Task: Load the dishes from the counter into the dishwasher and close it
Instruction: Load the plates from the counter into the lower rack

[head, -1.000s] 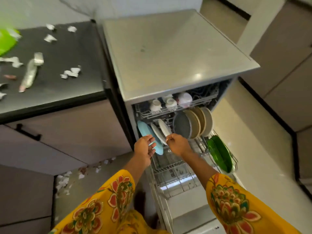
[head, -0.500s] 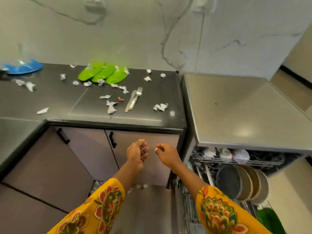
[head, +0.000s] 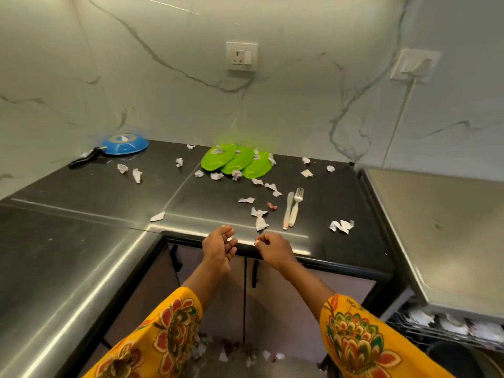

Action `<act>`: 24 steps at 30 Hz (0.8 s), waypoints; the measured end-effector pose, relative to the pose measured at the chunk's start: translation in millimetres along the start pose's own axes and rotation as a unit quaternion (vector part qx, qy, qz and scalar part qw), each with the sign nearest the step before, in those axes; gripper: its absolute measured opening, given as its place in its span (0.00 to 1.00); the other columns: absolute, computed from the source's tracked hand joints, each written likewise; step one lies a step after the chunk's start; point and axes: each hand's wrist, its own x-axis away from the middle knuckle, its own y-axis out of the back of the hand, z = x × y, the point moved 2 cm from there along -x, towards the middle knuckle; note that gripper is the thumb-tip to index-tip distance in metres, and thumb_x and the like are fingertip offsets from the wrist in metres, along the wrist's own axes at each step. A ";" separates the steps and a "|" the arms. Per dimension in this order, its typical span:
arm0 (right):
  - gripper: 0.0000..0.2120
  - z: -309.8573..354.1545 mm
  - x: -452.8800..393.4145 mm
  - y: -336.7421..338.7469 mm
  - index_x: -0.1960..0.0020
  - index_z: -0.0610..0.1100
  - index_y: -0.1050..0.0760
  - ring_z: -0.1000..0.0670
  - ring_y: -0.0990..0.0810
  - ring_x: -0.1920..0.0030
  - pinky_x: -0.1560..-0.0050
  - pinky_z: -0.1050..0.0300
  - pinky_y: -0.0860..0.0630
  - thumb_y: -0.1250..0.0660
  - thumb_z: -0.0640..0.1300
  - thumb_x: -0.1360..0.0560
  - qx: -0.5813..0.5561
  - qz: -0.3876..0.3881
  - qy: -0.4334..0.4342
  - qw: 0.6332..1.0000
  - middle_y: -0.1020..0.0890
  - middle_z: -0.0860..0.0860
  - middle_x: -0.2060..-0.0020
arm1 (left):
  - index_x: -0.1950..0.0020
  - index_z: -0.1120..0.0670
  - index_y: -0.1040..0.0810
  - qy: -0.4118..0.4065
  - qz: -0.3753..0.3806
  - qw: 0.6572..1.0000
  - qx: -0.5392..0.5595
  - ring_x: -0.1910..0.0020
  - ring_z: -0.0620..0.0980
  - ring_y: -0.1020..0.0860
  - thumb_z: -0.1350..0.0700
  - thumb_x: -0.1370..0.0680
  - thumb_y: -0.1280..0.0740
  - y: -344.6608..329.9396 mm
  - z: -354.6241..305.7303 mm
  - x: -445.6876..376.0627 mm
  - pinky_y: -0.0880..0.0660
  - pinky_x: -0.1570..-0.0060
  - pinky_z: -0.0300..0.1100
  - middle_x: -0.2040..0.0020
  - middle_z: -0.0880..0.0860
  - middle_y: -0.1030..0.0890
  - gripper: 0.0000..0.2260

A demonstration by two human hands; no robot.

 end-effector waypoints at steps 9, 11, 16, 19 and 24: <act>0.09 36.6 -56.0 -39.1 0.49 0.39 0.23 0.46 0.22 0.51 0.49 0.52 0.26 0.39 0.44 0.23 -0.006 0.030 0.007 1.000 0.21 0.48 0.57 | 0.39 0.59 0.24 -0.021 -0.031 0.999 0.018 0.48 0.52 0.25 0.58 0.20 0.42 30.2 -55.8 -46.2 0.29 0.59 0.40 0.46 0.54 0.23 0.13; 0.09 39.1 -68.3 -43.5 0.50 0.40 0.23 0.47 0.22 0.52 0.50 0.53 0.27 0.38 0.43 0.23 -0.008 0.030 -0.003 1.000 0.21 0.48 0.57 | 0.41 0.58 0.23 -0.021 -0.036 0.999 0.018 0.51 0.51 0.24 0.57 0.20 0.41 30.0 -63.7 -56.9 0.29 0.58 0.41 0.47 0.53 0.23 0.11; 0.06 49.5 -129.6 -56.7 0.53 0.45 0.22 0.43 0.21 0.49 0.48 0.52 0.26 0.38 0.43 0.24 -0.017 0.032 -0.004 0.999 0.21 0.48 0.58 | 0.41 0.57 0.23 -0.026 -0.043 0.999 0.022 0.56 0.48 0.24 0.57 0.21 0.40 20.5 -86.5 -104.5 0.28 0.58 0.39 0.46 0.53 0.22 0.11; 0.06 56.8 -171.8 -62.6 0.53 0.44 0.21 0.43 0.20 0.50 0.46 0.50 0.25 0.37 0.42 0.25 -0.035 0.026 -0.004 0.999 0.20 0.48 0.58 | 0.43 0.56 0.23 -0.024 -0.044 0.999 0.016 0.56 0.48 0.24 0.56 0.21 0.40 10.2 -100.1 -138.2 0.28 0.58 0.40 0.46 0.53 0.22 0.10; 0.06 67.9 -243.0 -69.3 0.61 0.50 0.25 0.46 0.22 0.54 0.47 0.47 0.24 0.36 0.43 0.26 -0.076 0.012 -0.024 0.997 0.20 0.49 0.60 | 0.39 0.58 0.24 -0.016 -0.050 0.999 0.006 0.47 0.50 0.26 0.55 0.20 0.42 -8.4 -121.0 -187.2 0.31 0.50 0.43 0.45 0.53 0.23 0.14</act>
